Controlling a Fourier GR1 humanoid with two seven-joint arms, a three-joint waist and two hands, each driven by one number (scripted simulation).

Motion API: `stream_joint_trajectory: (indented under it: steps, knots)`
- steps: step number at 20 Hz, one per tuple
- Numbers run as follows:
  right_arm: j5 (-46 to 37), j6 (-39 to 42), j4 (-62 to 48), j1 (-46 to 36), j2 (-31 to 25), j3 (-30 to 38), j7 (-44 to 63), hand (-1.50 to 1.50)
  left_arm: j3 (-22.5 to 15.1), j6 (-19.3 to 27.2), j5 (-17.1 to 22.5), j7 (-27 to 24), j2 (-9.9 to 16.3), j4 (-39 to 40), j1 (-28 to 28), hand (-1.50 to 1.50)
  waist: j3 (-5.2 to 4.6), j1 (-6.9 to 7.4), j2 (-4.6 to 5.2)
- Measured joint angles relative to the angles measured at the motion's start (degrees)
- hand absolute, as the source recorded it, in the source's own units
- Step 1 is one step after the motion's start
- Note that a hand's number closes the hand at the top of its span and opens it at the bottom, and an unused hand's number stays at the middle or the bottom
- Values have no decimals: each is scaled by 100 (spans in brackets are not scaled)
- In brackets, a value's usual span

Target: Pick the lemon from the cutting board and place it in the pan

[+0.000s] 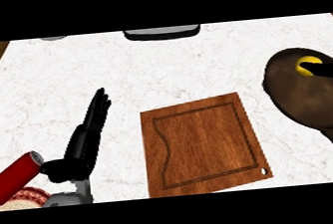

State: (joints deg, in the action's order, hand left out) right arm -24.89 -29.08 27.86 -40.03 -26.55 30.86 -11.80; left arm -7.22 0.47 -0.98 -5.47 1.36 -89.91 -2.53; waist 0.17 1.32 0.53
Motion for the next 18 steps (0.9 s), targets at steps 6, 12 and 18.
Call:
stream_joint_trajectory:
  steps: [6, 12, 18]
  knots:
    - [934, 827, 378, 434, -55, 516, -571, -150, 137, -35, 49, 30, 88, -17, 13, 0, -13, -126, -50]
    - [1681, 2134, 1320, 1272, 54, 615, -682, -150, 28, 84, -50, 49, -1, -104, 160, 0, -20, -220, -88]
    - [2181, 2958, 2817, 2533, 364, 492, -658, -150, 147, -38, 52, -29, 87, -83, 215, 0, -23, -220, -85]
